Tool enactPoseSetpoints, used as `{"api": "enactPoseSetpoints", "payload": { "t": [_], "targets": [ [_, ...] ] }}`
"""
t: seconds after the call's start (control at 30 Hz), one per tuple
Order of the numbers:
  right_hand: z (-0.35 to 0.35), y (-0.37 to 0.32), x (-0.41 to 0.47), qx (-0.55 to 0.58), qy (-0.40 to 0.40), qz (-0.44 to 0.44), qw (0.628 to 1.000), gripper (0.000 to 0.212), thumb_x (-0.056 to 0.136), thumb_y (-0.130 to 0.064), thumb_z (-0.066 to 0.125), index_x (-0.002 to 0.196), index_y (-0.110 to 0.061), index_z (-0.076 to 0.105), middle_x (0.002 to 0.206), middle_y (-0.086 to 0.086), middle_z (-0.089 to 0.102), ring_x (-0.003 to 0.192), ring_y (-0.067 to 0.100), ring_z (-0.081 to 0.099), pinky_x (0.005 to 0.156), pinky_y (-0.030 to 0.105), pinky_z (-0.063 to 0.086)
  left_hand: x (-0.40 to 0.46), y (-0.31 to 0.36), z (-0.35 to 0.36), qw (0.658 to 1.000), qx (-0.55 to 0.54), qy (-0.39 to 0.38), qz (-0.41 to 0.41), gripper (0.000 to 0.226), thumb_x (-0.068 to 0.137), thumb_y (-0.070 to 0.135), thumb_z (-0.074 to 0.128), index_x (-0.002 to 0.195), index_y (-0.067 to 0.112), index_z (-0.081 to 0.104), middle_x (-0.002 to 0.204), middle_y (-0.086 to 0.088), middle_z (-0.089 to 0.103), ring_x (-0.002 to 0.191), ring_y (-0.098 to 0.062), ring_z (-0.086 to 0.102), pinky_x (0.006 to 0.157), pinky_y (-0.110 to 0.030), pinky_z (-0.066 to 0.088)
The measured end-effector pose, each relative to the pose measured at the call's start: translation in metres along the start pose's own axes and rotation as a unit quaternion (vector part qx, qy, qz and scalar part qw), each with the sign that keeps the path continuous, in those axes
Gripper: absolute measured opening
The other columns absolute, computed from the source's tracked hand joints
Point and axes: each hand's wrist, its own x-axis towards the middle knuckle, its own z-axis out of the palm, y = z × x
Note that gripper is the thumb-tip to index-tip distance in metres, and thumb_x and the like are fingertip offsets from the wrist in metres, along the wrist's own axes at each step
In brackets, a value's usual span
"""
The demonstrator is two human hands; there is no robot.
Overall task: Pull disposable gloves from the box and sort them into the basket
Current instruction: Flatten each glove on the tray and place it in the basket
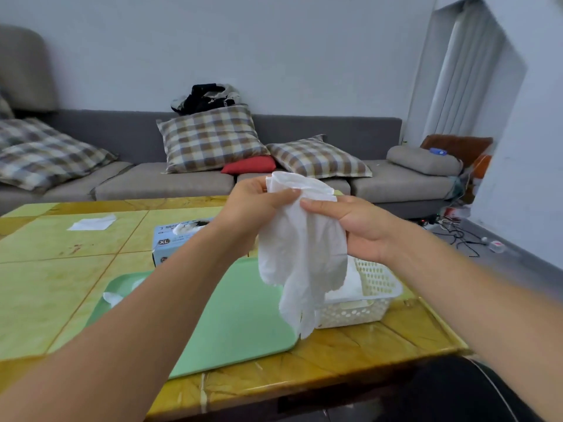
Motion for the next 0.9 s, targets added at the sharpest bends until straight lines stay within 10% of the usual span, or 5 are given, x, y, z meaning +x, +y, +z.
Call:
{"api": "enactPoseSetpoints", "payload": {
  "t": [0.37,0.57,0.9],
  "targets": [
    [-0.050,-0.035,0.002,-0.008,0.097,-0.044,0.994,0.029,0.094,-0.007,0.064,0.122,-0.004,0.069,0.117,0.017,0.072,0.098,0.027,0.071,0.089,0.040,0.059,0.036,0.001,0.034,0.991,0.008,-0.081,-0.110,0.030,0.088,0.031,0.074,0.110,0.010,0.074,0.105,-0.004,0.078,0.098,-0.020,0.074,0.093,-0.036,0.057],
    [-0.081,-0.028,0.031,-0.066,0.104,0.101,0.987,0.017,0.097,-0.019,0.063,0.107,-0.009,0.073,0.098,0.007,0.078,0.080,0.019,0.075,0.080,0.034,0.059,0.076,-0.028,0.046,0.983,0.019,-0.039,-0.180,0.029,0.095,0.033,0.069,0.112,0.010,0.071,0.106,-0.005,0.077,0.099,-0.021,0.073,0.091,-0.036,0.058],
    [-0.121,-0.049,0.075,-0.159,0.134,-0.216,0.954,0.023,0.087,-0.007,0.075,0.109,-0.008,0.071,0.109,0.014,0.074,0.094,0.023,0.073,0.081,0.034,0.059,0.130,-0.018,0.048,0.988,0.062,-0.024,0.140,0.020,0.102,0.022,0.059,0.109,0.012,0.075,0.099,-0.003,0.077,0.084,-0.009,0.070,0.076,-0.026,0.059]
  ]
}}
